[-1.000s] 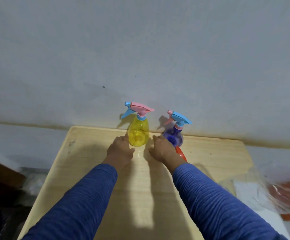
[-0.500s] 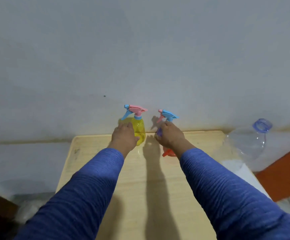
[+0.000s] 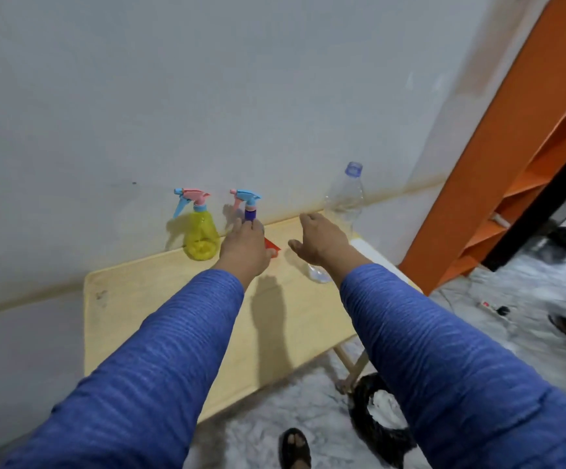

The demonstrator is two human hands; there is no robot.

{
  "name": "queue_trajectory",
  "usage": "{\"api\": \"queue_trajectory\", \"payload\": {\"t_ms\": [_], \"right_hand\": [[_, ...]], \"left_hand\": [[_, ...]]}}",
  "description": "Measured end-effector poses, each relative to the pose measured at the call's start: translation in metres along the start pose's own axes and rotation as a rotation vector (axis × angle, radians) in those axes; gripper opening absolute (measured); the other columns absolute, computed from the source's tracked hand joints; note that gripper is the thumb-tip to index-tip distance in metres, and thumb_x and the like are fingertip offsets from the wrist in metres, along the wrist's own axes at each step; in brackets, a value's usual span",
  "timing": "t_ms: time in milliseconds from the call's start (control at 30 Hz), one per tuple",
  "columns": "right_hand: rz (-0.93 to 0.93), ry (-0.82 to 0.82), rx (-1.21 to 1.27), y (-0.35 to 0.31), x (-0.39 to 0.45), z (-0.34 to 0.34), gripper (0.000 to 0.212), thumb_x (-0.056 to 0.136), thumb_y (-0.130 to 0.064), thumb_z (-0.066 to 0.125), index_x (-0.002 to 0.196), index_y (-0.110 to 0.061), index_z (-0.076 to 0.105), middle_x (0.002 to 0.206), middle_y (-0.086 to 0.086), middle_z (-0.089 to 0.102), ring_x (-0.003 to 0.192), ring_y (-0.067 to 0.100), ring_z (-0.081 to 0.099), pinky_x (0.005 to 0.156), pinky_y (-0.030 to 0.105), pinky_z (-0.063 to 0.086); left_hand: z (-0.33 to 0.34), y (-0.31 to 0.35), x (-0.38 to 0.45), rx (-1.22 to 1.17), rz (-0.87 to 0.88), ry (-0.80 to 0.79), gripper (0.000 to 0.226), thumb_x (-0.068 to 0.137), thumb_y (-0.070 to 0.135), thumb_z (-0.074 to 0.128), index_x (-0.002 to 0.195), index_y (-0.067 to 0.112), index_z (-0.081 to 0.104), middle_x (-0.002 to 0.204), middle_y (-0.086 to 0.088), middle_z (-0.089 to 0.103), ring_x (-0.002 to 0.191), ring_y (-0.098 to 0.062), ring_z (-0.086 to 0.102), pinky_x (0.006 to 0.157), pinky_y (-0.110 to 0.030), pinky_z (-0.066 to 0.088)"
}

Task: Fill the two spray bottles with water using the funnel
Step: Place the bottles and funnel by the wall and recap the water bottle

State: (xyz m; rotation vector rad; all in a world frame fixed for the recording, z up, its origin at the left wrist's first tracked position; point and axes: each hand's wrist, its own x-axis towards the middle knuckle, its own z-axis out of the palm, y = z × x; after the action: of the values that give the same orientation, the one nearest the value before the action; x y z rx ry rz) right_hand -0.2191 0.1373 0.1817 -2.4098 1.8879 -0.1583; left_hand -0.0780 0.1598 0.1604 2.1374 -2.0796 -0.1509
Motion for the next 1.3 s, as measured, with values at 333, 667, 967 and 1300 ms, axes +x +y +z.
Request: {"api": "queue_trajectory", "payload": {"t_ms": [333,667,967,1300], "right_hand": [[0.157,-0.026,0.011,0.114,-0.02,0.009,0.056,0.091,-0.037,0.051,0.136,-0.006,0.036,0.138,0.012,0.043,0.126,0.028,0.043,0.097,0.038,0.041],[-0.015,-0.175,0.011,0.22,0.073,0.056,0.048,0.092,-0.033,0.051,0.13,-0.006,0.039,0.134,0.013,0.046,0.122,0.029,0.046,0.093,0.038,0.042],[-0.191,-0.439,0.061,0.284,0.117,0.121,0.053,0.093,-0.021,0.051,0.143,-0.022,0.035,0.147,0.009,0.035,0.134,0.026,0.035,0.107,0.037,0.034],[-0.26,-0.389,0.154,0.288,0.122,0.162,0.034,0.092,-0.007,0.042,0.117,-0.012,0.064,0.117,0.017,0.052,0.111,0.034,0.051,0.091,0.035,0.045]], "left_hand": [[0.034,0.079,0.012,0.056,0.083,-0.053,0.075,0.095,0.044,0.046,0.147,0.004,0.012,0.152,-0.015,0.026,0.144,-0.03,0.015,0.111,-0.042,0.027],[0.089,0.127,0.076,-0.348,-0.161,0.102,0.094,0.09,0.056,0.044,0.149,0.012,-0.014,0.159,-0.01,0.005,0.147,-0.024,0.002,0.116,-0.04,0.017],[0.121,0.182,0.102,-0.819,-0.216,0.436,0.104,0.083,0.048,0.061,0.148,0.025,-0.017,0.16,0.0,0.006,0.139,0.0,0.011,0.106,-0.019,0.016],[0.112,0.193,0.109,-0.81,-0.246,0.571,0.101,0.084,0.032,0.069,0.15,0.02,-0.006,0.156,-0.003,0.015,0.117,0.028,0.009,0.104,-0.017,0.023]]}}
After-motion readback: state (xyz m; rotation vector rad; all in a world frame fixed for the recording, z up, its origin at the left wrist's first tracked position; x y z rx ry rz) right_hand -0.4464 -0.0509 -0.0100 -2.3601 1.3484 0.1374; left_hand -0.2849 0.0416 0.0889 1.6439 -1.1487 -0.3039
